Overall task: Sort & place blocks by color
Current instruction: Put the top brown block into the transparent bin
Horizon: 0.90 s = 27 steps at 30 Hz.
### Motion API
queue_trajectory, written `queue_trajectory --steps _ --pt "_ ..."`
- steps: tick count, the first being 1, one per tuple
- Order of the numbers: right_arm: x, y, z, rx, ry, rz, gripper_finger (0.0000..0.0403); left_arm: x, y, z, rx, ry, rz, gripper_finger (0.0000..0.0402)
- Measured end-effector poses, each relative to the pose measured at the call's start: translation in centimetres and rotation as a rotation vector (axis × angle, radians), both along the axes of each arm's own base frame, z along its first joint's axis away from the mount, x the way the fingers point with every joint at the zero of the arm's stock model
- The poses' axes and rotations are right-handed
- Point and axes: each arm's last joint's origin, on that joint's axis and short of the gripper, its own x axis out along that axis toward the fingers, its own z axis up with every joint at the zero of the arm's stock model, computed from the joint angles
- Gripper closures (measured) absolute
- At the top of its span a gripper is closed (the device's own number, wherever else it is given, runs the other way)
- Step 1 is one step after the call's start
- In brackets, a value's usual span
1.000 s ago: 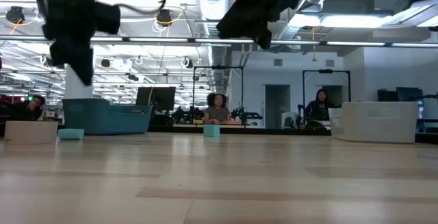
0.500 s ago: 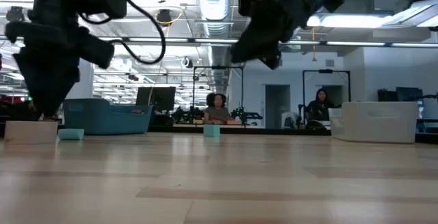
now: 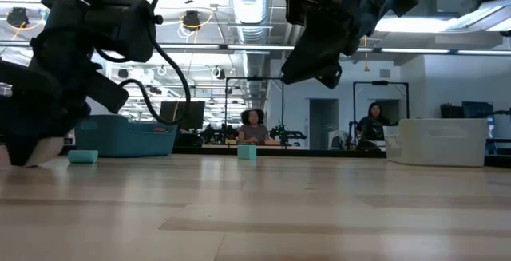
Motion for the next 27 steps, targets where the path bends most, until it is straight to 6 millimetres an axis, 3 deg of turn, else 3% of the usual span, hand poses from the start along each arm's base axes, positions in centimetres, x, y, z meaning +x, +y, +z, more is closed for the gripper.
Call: queue_trajectory --steps 8,18,27 --pt "0.5 -0.3 0.6 0.036 -0.068 -0.038 0.0301 0.4 -0.2 0.1 0.027 -0.045 0.036 0.0306" --pt "1.7 -1.2 2.8 0.099 -0.319 -0.134 0.0301 1.3 -0.3 0.5 0.071 -0.118 0.095 0.0305" --pt "1.8 -2.2 2.9 0.112 -0.329 -0.144 0.0301 3.1 -0.7 3.2 0.102 -0.228 0.080 0.0303"
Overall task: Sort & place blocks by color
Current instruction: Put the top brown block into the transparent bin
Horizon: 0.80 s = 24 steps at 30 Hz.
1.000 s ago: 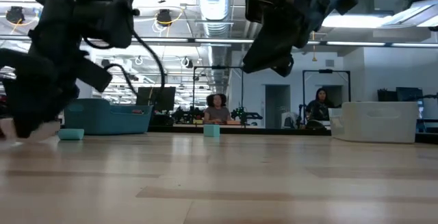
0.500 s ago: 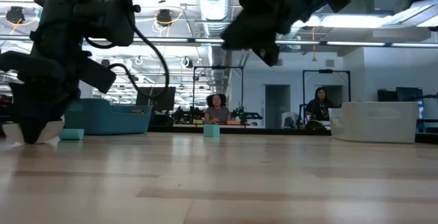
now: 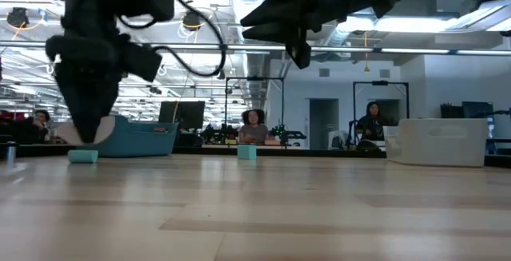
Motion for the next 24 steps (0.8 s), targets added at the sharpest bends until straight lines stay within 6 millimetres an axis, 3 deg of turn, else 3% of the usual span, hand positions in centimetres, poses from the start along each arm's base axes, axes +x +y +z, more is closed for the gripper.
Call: queue_trajectory --steps 6,12,18,24 --pt "0.4 -0.8 1.1 0.023 -0.121 -0.029 0.0301 0.6 0.0 2.9 0.053 -0.001 -0.048 0.0300" --pt "1.0 -1.7 1.9 -0.011 -0.268 -0.092 0.0301 0.0 -0.2 6.5 0.128 -0.067 -0.095 0.0300" --pt "1.8 -2.4 1.2 0.012 -0.318 -0.118 0.0302 -3.1 -1.4 9.6 0.184 -0.244 -0.112 0.0300" --pt "1.8 -1.1 2.1 0.088 -0.409 -0.090 0.0329 -6.7 -2.8 12.5 0.165 -0.441 -0.171 0.0300"
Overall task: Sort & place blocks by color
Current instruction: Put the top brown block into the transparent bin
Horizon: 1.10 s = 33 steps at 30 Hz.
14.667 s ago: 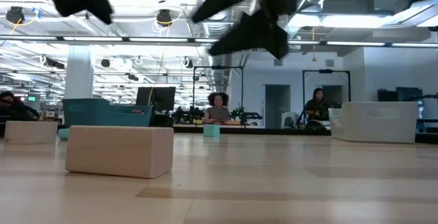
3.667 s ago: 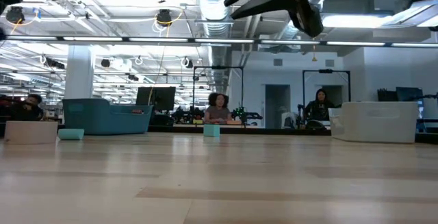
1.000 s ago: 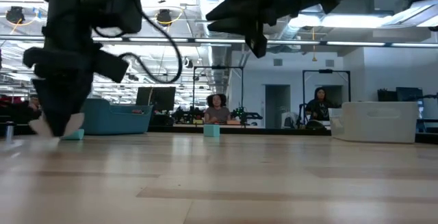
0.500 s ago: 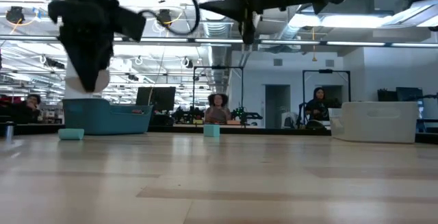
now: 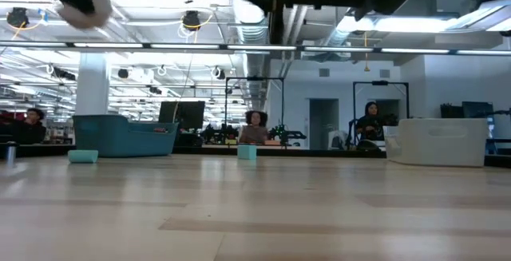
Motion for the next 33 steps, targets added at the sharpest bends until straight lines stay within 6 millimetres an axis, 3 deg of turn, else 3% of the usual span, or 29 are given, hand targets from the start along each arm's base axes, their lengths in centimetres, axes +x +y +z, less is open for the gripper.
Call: queue_trajectory --steps 4,7,13,24,33 --pt "0.1 0.8 1.1 0.020 -0.063 -0.036 0.0371 -2.5 -2.4 1.1 -0.186 -0.016 -0.205 0.0301" --pt "0.4 1.7 1.9 0.045 -0.067 -0.089 0.0395 -4.6 -4.8 1.1 -0.225 -0.003 -0.325 0.0301" --pt "0.7 4.7 3.1 0.015 -0.036 -0.223 0.0381 -8.0 -8.0 -1.6 -0.165 0.031 -0.411 0.0297" --pt "-0.3 9.3 3.3 0.080 0.023 -0.402 0.0391 -9.4 -9.8 -7.6 -0.173 0.009 -0.411 0.0296" --pt "-1.9 12.9 2.3 0.201 0.071 -0.523 0.0398 -9.7 -9.2 -11.3 -0.129 0.080 -0.405 0.0295"
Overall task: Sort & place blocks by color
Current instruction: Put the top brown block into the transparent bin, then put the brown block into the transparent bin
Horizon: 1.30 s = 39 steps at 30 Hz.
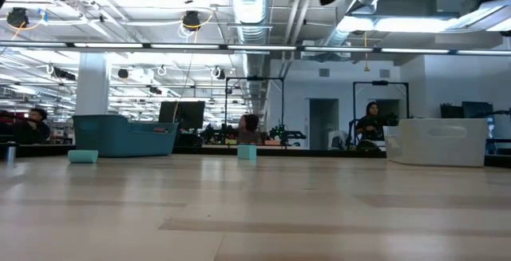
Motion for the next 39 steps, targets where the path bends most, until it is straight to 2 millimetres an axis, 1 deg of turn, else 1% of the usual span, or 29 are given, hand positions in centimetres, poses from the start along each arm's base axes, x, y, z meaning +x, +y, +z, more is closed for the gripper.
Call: queue_trajectory --steps 4,7,9,13,16,19,21,23,25,29,32,34,39 --pt "0.0 1.5 -1.3 0.049 -0.003 -0.029 0.0397 -0.3 0.3 -1.5 -0.022 0.062 0.009 0.0288" --pt "0.7 2.5 -2.6 0.073 0.018 -0.028 0.0399 -0.4 0.6 -1.9 -0.052 0.101 0.108 0.0273" --pt "1.5 2.9 -4.0 0.095 0.042 -0.032 0.0398 -0.5 0.9 -2.2 -0.037 0.109 0.150 0.0258" --pt "3.3 3.4 -6.3 0.181 0.033 -0.053 0.0395 -0.4 0.8 -2.1 -0.046 0.106 0.156 0.0218" --pt "4.9 4.0 -7.3 0.208 0.036 -0.029 0.0396 -0.5 0.8 -2.1 -0.052 0.122 0.145 0.0191" --pt "6.3 4.8 -7.6 0.214 0.050 0.005 0.0397 -0.5 0.5 -1.6 -0.052 0.154 0.111 0.0172" --pt "7.1 5.3 -7.6 0.222 0.064 0.020 0.0397 -0.5 0.3 -0.9 -0.067 0.179 0.099 0.0163" --pt "7.5 5.5 -7.6 0.220 0.104 0.026 0.0397 -0.4 0.0 0.3 -0.094 0.160 0.095 0.0156" --pt "7.8 5.5 -7.0 0.225 0.139 0.037 0.0397 -0.3 0.1 1.2 -0.085 0.123 0.091 0.0151" --pt "7.8 5.3 -6.3 0.193 0.236 0.036 0.0397 -0.4 0.9 2.5 -0.048 0.052 0.105 0.0147" --pt "8.1 5.1 -4.9 0.191 0.243 0.035 0.0397 -0.6 1.8 3.1 -0.042 0.007 0.128 0.0147" --pt "8.1 5.4 -3.9 0.186 0.254 0.041 0.0397 -0.6 2.3 3.6 -0.062 -0.044 0.146 0.0148" --pt "7.6 6.3 -2.7 0.168 0.347 0.063 0.0397 -0.5 3.4 5.2 -0.131 -0.232 0.202 0.0148"
